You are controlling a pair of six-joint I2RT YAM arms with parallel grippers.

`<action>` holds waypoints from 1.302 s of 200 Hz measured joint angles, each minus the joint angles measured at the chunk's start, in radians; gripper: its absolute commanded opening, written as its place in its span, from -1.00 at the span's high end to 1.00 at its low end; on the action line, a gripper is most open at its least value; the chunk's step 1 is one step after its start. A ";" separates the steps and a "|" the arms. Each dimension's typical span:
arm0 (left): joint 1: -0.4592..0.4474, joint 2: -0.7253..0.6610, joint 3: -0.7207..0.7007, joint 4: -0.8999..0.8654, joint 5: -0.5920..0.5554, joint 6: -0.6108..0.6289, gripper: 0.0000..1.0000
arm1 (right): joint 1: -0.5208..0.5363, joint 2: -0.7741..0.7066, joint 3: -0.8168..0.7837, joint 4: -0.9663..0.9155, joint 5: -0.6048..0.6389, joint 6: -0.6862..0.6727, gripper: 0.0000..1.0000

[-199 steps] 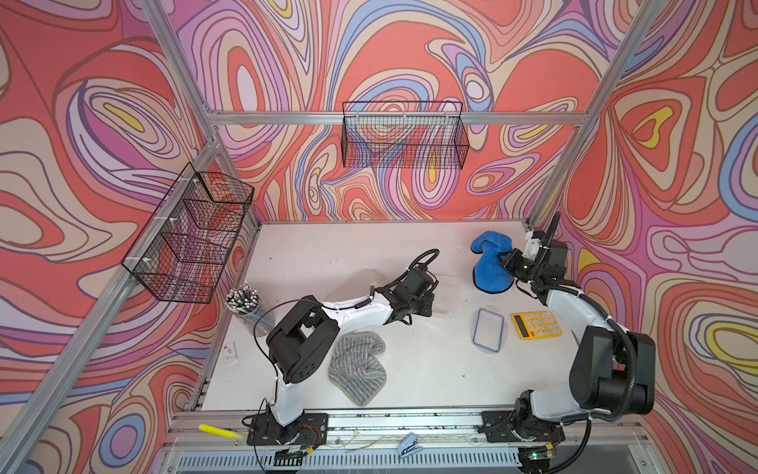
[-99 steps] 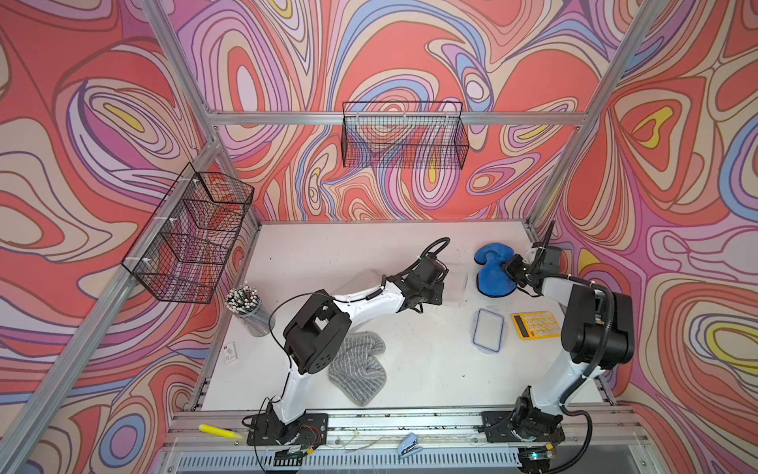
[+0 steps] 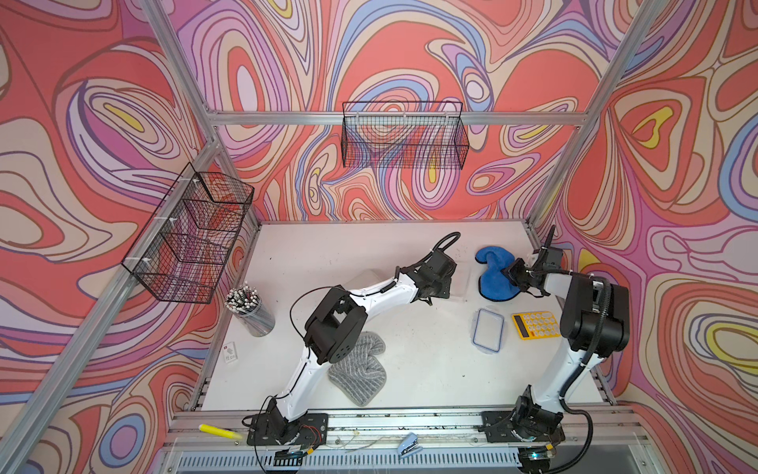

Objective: Wipe the insides of the lunch boxes
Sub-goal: Place the lunch box at the center of the board.

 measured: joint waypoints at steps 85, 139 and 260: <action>0.012 0.073 0.082 -0.079 -0.014 0.000 1.00 | 0.000 0.000 0.018 -0.116 0.022 -0.058 0.34; 0.012 0.097 0.109 -0.094 -0.014 0.000 0.94 | 0.000 -0.043 0.018 -0.143 0.047 -0.068 -0.02; 0.012 0.097 0.111 -0.094 -0.014 -0.007 0.45 | 0.000 -0.165 0.051 -0.245 0.096 -0.111 -0.97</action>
